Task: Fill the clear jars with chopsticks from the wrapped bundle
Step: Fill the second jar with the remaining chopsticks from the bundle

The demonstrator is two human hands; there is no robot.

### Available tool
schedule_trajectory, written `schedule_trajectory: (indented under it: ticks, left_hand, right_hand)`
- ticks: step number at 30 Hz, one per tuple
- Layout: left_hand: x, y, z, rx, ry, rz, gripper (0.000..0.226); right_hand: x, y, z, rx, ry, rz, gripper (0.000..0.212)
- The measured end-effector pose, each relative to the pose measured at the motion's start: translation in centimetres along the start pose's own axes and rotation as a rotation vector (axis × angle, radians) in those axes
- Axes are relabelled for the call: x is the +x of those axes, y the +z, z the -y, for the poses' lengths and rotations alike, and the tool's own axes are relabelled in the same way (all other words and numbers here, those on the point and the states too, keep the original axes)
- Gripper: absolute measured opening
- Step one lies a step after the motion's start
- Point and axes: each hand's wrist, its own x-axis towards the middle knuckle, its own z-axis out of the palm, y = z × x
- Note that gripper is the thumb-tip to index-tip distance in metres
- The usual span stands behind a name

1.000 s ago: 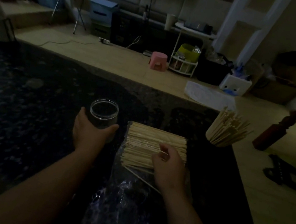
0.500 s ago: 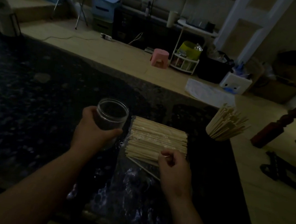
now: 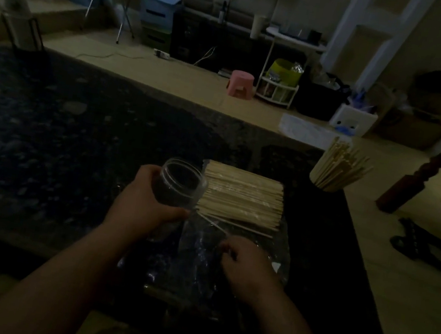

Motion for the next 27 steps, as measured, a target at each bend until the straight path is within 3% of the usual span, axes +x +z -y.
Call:
schedule_trajectory:
  ticks: [4,6,10,14,18,22,27]
  left_hand:
    - [0.6,0.5,-0.7,0.087,0.075,-0.004,0.096]
    - [1.3,0.5,-1.1,0.179,0.13,-0.038,0.106]
    - [2.1,0.2,-1.3,0.213,0.147,-0.059,0.098]
    - [2.6,-0.3,-1.1,0.247,0.136,-0.06,0.095]
    - [3.0,-0.5,-0.8,0.247,0.138,-0.062,0.093]
    - [2.9,-0.5,-0.8,0.251,0.124,-0.06,0.095]
    - [2.8,-0.2,-0.8,0.225,0.127,-0.04,0.09]
  right_hand:
    - [1.6,1.5,-1.1,-0.103,-0.008,0.026,0.054]
    - [2.3,2.0,-1.6,-0.147,0.023,0.0,0.059]
    - [3.3,3.1,-2.2,-0.214,0.11,-0.035,0.061]
    - [4.8,3.5,-1.8,-0.285,0.131,0.031,0.061]
    - [6.6,3.1,-1.2,-0.401,0.123,-0.079,0.053]
    - [7.9,2.7,-0.9,-0.466,0.138,-0.061,0.05]
    - [8.6,2.2,-0.8,-0.416,0.168,-0.01,0.033]
